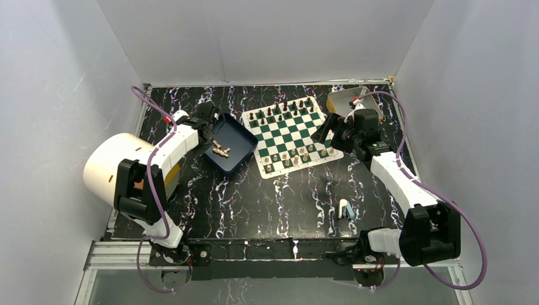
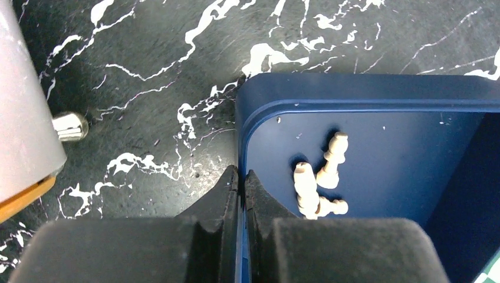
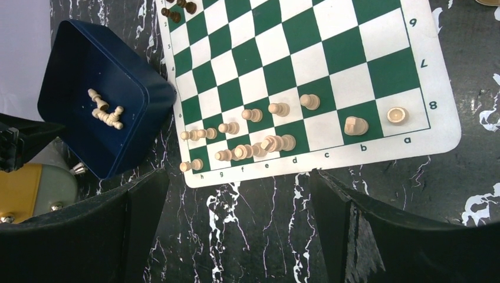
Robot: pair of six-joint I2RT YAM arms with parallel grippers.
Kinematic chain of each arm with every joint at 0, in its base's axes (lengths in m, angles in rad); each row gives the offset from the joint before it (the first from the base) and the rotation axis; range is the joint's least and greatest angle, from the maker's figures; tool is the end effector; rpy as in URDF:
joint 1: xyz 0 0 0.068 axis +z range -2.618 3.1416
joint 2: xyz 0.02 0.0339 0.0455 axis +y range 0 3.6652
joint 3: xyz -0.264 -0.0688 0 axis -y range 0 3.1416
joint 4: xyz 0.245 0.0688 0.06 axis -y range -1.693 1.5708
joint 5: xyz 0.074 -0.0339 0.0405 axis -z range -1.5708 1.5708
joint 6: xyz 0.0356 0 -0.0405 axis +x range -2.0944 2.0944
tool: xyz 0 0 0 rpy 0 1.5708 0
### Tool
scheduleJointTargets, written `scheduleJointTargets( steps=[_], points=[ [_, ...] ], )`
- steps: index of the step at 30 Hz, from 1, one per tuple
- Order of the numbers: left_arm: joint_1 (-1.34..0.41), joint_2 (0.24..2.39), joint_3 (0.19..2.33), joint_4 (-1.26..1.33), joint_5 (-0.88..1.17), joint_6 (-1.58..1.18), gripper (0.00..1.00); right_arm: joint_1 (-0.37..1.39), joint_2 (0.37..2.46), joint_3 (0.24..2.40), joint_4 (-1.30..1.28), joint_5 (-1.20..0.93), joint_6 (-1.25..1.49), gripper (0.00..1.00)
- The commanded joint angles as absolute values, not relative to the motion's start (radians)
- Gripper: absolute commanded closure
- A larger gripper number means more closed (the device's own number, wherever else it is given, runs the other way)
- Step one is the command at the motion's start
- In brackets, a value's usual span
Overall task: Set up the chess pieces on the board
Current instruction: Move the storage box to the center of the board.
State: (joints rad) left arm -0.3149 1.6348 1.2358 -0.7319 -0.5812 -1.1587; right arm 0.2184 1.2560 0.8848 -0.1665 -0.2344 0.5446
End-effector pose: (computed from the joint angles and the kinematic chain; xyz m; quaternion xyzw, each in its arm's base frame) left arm 0.3200 -0.0837 0.2432 -0.4399 0.8274 0.0666 0.3427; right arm 0.2732 0.0691 0.2759 0.0832 0.8615 0.2770 0.4174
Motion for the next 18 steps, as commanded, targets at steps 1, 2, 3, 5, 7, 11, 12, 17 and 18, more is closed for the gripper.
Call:
scheduleJointTargets(
  steps=[1,2,3,5,7,11,12,17,18],
  points=[
    [-0.297,1.614,1.27,-0.662,-0.525,-0.98,1.0,0.222,1.23,0.906,-0.153,-0.236,0.53,0.01],
    [-0.296,1.615,1.266,-0.652,-0.519,-0.953,1.0,0.222,1.231,0.907,-0.149,-0.238,0.532,0.01],
    [-0.291,1.617,1.267,-0.648,-0.517,-0.928,1.0,0.222,1.233,0.907,-0.147,-0.241,0.534,0.01],
    [-0.278,1.631,1.281,-0.647,-0.507,-0.869,1.0,0.222,1.235,0.914,-0.157,-0.246,0.534,0.01],
    [-0.271,1.645,1.305,-0.646,-0.488,-0.8,1.0,0.222,1.227,0.91,-0.164,-0.247,0.534,0.01],
    [-0.259,1.648,1.326,-0.652,-0.509,-0.727,1.0,0.222,1.212,0.894,-0.152,-0.231,0.528,0.01],
    [-0.257,1.649,1.33,-0.653,-0.516,-0.717,1.0,0.222,1.212,0.896,-0.159,-0.227,0.524,0.01],
    [-0.249,1.674,1.366,-0.655,-0.551,-0.646,1.0,0.222,1.212,0.897,-0.164,-0.229,0.519,0.01],
    [-0.247,1.682,1.375,-0.658,-0.553,-0.629,1.0,0.222,1.213,0.897,-0.161,-0.231,0.52,0.01]
  ],
)
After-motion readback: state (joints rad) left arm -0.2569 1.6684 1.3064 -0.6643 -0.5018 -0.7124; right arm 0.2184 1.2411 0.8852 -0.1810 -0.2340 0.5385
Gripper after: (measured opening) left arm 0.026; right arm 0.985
